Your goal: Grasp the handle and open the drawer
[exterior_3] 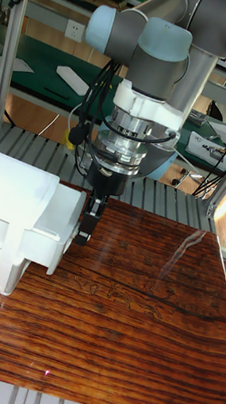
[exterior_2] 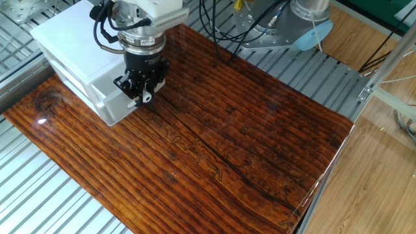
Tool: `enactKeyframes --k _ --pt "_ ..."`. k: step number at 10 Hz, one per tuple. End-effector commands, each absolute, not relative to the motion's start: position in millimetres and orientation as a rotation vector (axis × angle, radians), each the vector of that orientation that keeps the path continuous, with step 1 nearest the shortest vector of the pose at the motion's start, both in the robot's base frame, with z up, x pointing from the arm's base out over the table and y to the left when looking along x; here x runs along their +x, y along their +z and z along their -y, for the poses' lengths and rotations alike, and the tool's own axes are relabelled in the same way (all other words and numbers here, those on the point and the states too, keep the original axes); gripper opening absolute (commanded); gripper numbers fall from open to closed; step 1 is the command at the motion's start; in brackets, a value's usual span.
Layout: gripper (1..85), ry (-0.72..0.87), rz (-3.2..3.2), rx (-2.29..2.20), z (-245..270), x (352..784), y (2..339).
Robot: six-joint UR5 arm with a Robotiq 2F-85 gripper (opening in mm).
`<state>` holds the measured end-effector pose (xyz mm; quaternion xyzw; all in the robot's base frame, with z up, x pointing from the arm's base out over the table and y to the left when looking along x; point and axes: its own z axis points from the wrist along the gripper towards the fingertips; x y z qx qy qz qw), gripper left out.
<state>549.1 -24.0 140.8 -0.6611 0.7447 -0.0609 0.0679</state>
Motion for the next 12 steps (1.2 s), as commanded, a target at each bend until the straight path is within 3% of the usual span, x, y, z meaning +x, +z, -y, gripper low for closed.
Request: enactKeyframes --k 1,12 --pt "30.3 -0.164 -2.248 -1.965 16.6 552.4 140.8" --pt "30.3 -0.165 -2.27 -1.926 -1.9 557.4 139.5"
